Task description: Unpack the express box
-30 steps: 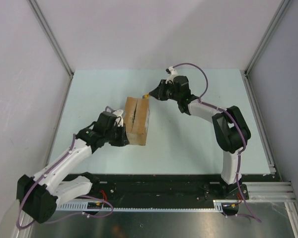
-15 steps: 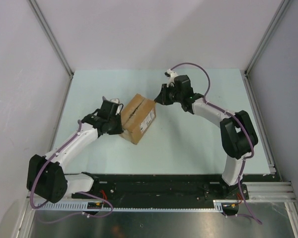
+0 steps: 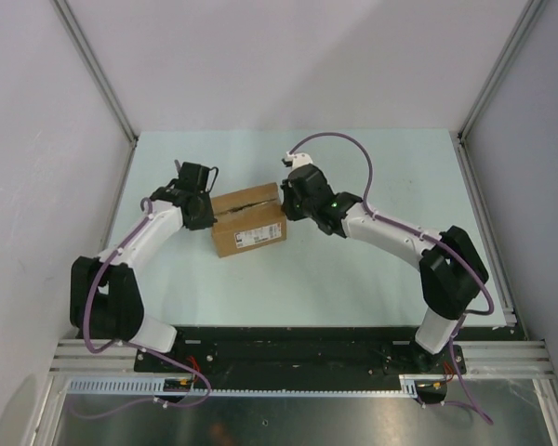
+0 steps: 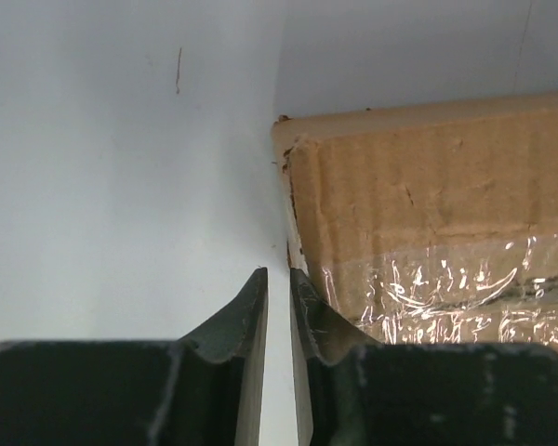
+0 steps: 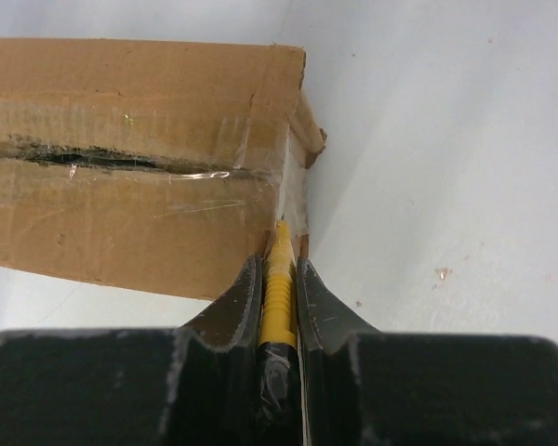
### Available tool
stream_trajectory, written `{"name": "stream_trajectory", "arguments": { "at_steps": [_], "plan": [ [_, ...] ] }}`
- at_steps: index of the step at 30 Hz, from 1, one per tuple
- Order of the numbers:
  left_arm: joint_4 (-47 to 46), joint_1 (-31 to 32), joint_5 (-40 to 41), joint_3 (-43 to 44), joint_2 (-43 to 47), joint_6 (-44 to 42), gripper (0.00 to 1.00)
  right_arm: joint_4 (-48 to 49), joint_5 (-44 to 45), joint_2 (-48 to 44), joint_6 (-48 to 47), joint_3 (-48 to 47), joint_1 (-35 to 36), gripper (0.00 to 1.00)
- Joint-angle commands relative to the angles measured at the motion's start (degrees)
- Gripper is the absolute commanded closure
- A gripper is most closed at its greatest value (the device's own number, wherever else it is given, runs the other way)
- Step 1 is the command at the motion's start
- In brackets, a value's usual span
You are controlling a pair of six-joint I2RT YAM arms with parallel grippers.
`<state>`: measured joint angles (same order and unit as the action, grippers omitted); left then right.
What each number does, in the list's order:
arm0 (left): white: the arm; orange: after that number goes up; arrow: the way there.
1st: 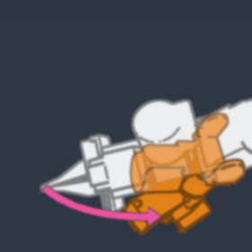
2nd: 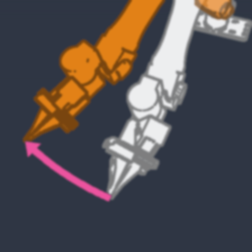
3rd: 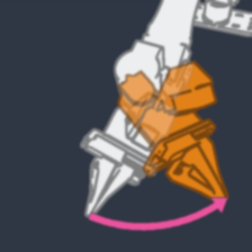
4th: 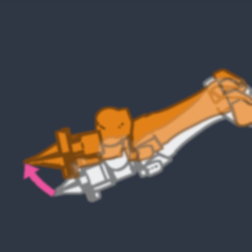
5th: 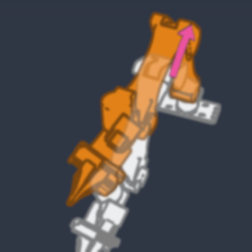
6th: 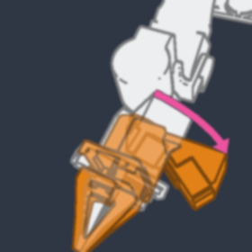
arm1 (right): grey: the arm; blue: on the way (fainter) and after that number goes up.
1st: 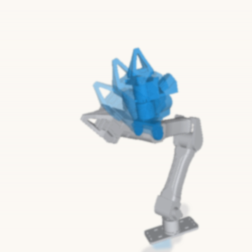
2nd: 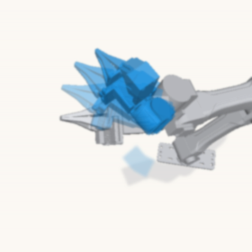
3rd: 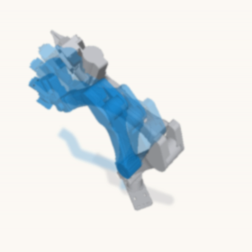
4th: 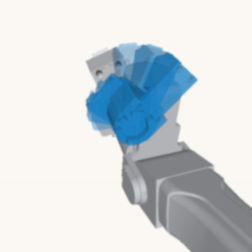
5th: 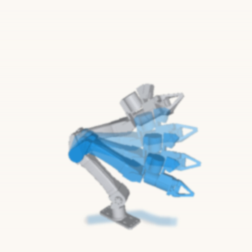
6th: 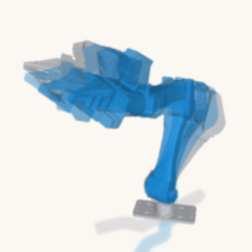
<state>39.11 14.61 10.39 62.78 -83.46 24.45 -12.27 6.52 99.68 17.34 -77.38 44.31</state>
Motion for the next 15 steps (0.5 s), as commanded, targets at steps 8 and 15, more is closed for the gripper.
{"name": "stream_trajectory", "arguments": {
  "at_steps": [8,15],
  "plan": [
    [-6.7,0.3,-7.8,6.6,-7.3,-0.6,0.73,2.7,1.1,-5.6,10.3,3.0,10.0,1.0],
    [-6.6,-0.3,-6.4,8.5,-8.8,-0.1,0.68,0.0,8.1,-7.7,13.1,4.1,9.8,1.0]
  ]
}}
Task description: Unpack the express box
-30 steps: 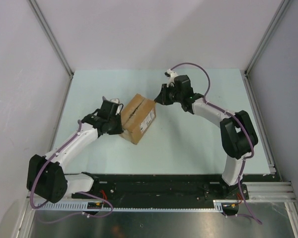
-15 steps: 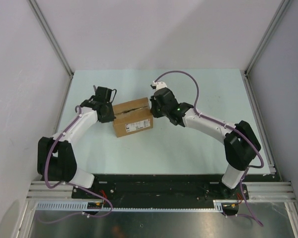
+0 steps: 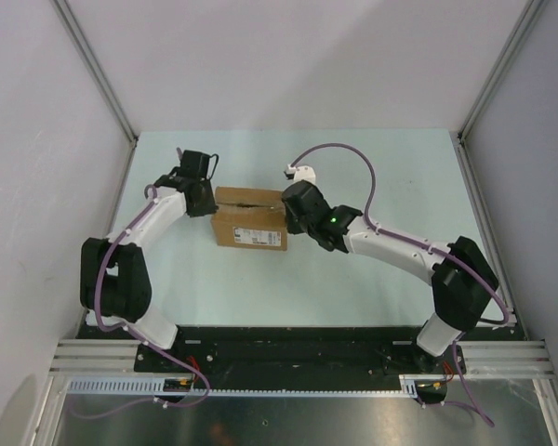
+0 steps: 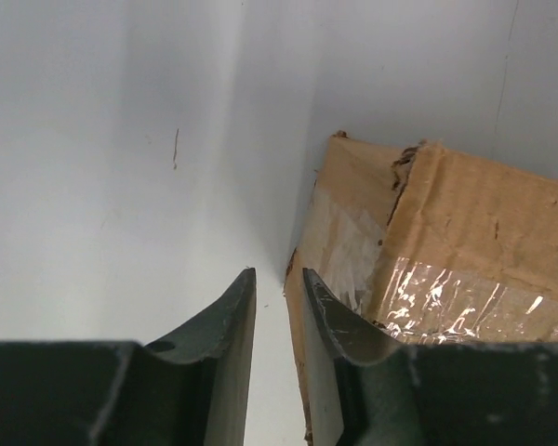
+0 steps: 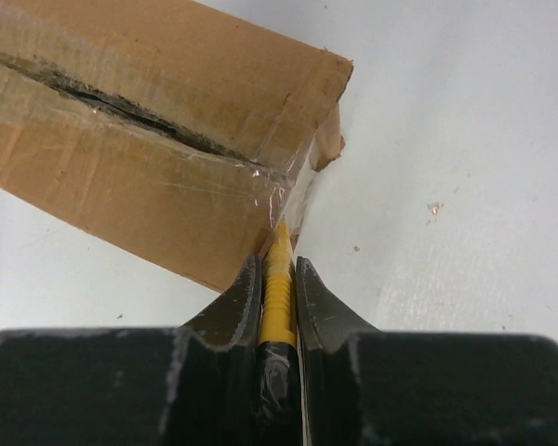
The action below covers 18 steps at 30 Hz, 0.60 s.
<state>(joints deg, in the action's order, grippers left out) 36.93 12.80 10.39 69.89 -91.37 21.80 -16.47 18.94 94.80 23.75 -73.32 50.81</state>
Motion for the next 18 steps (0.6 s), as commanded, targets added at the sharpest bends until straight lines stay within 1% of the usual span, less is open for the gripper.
{"name": "stream_trajectory", "arguments": {
  "at_steps": [1,3,6,8,10,14,15,16,17,18],
  "plan": [
    [-4.3,1.2,-5.6,1.2,-0.1,2.4,0.68,2.5,-3.0,-3.1,7.6,0.3,2.6,1.0],
    [-4.1,0.0,-3.8,1.0,0.8,1.8,0.67,2.1,-1.3,-5.1,9.8,2.4,-0.3,1.0],
    [-3.4,-1.3,-1.8,2.0,3.0,0.5,0.64,4.2,-0.8,-9.4,9.9,5.2,-3.5,1.0],
    [-3.2,-1.3,-2.0,2.9,4.9,-0.1,0.61,6.2,-2.4,-11.2,9.7,7.8,-5.1,1.0],
    [-3.2,-1.2,-3.4,3.9,5.9,0.0,0.6,9.2,-3.3,-14.2,10.8,11.2,-7.1,1.0],
    [-3.3,0.7,-2.6,6.0,8.0,0.0,0.58,14.3,-5.5,-18.5,12.3,15.9,-9.7,1.0],
    [-3.3,1.2,-2.7,7.2,8.4,-0.5,0.57,15.1,-6.0,-19.0,12.3,16.6,-10.1,1.0],
    [-3.3,1.8,-2.6,7.7,8.6,-1.0,0.55,18.0,-6.3,-20.0,12.6,17.5,-10.7,1.0],
    [-3.3,3.3,-3.2,8.4,8.7,-1.7,0.5,19.4,-7.2,-20.5,13.9,19.6,-11.1,1.0],
    [-3.4,4.2,-3.4,10.3,8.0,-3.2,0.48,21.0,-7.9,-21.0,14.5,20.7,-11.5,1.0]
  ]
}}
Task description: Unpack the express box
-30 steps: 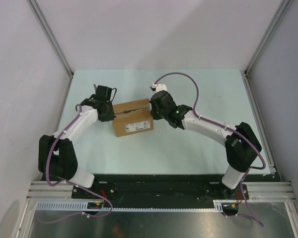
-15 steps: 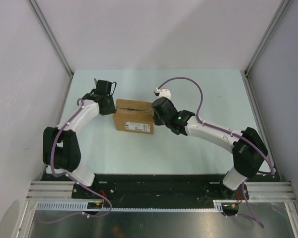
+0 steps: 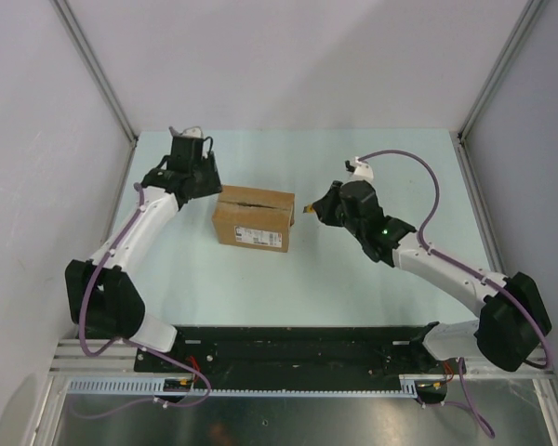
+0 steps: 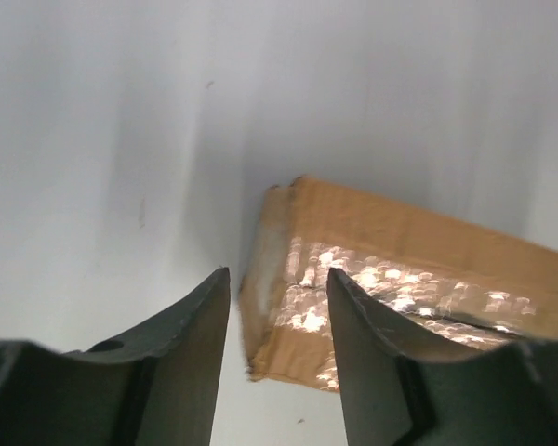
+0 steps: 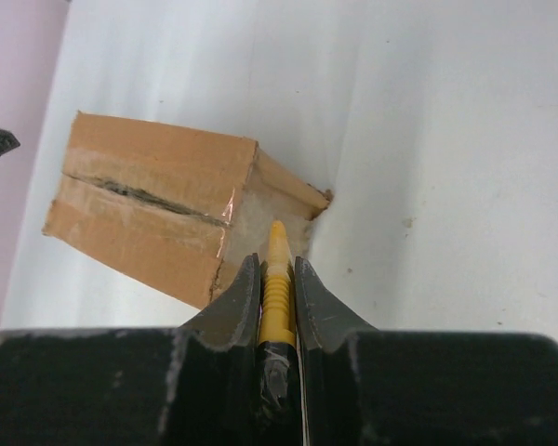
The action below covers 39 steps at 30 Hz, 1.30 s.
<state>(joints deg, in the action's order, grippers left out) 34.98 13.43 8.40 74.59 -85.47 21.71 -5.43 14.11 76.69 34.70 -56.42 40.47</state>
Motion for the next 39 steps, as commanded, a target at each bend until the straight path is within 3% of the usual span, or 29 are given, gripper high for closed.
{"name": "stream_trajectory", "arguments": {
  "at_steps": [1,5,8,13,18,22,28,39],
  "plan": [
    [-1.4,4.6,-2.1,6.6,1.5,-4.1,0.45,13.3,-3.5,-3.7,4.6,5.1,-1.4,1.0],
    [-1.3,11.9,-7.0,12.0,-3.6,-10.1,0.32,19.1,-1.9,-5.4,9.1,9.6,-1.8,1.0],
    [-1.3,17.5,-5.4,15.5,-7.9,-14.7,0.26,22.7,-1.6,-6.3,14.2,13.7,-2.8,1.0],
    [-1.3,23.0,-2.1,18.9,-13.2,-19.5,0.23,30.2,-2.4,-8.0,20.1,20.6,-4.2,1.0],
    [-1.2,24.4,-4.3,20.6,-16.8,-20.2,0.25,36.0,-4.0,-8.7,24.3,24.7,-5.7,1.0],
    [-1.2,25.8,1.6,21.5,-18.7,-20.7,0.27,39.2,-5.1,-7.8,26.1,26.4,-6.3,1.0],
    [-1.1,25.9,2.1,23.4,-21.8,-19.4,0.45,45.6,-6.5,-4.1,27.4,27.3,-6.7,1.0],
    [-0.5,25.9,4.2,22.8,-23.6,-18.5,0.5,53.0,-7.5,1.4,29.9,27.5,-7.2,1.0]
  ]
}}
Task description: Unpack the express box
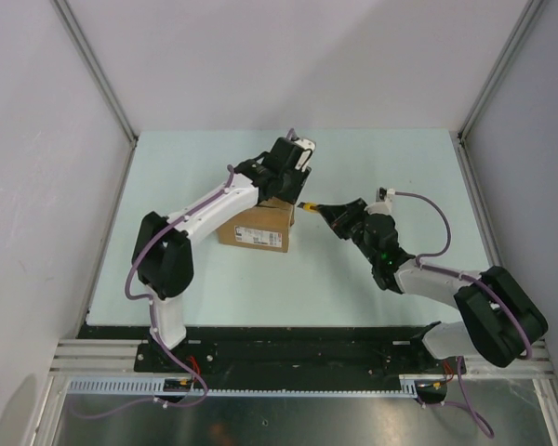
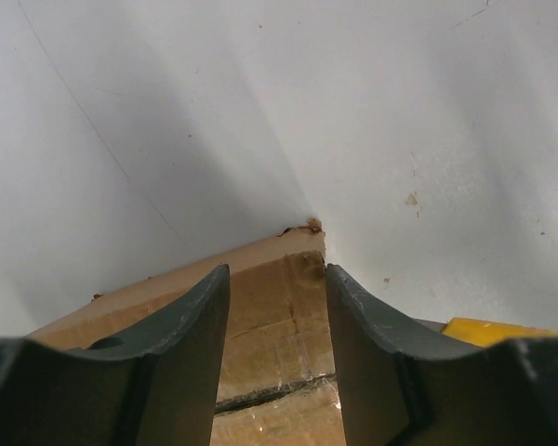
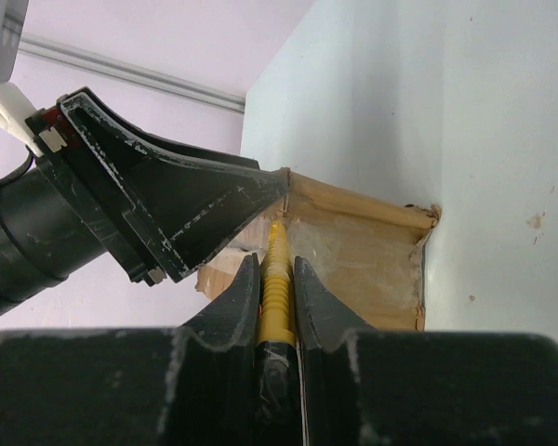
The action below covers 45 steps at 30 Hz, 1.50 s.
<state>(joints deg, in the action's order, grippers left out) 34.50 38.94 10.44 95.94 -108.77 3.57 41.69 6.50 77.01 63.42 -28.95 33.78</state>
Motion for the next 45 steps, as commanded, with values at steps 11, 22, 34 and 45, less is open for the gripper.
{"name": "stream_trajectory", "arguments": {
  "at_steps": [11,22,34,45],
  "plan": [
    [3.6,0.4,3.8,1.5,-2.4,1.3,0.6,9.4,-0.3,4.8,3.6,0.0,-0.6,1.0],
    [5.5,0.4,5.0,0.0,-2.3,2.8,0.69,12.9,0.3,7.8,5.1,-0.2,-0.7,1.0],
    [6.5,0.4,5.5,-0.1,-2.4,4.3,0.69,13.2,0.8,9.8,4.6,-1.8,-0.4,1.0],
    [7.1,0.3,5.2,-0.3,-2.7,5.0,0.69,13.9,1.3,9.8,4.8,-2.5,-0.2,1.0]
  ]
}}
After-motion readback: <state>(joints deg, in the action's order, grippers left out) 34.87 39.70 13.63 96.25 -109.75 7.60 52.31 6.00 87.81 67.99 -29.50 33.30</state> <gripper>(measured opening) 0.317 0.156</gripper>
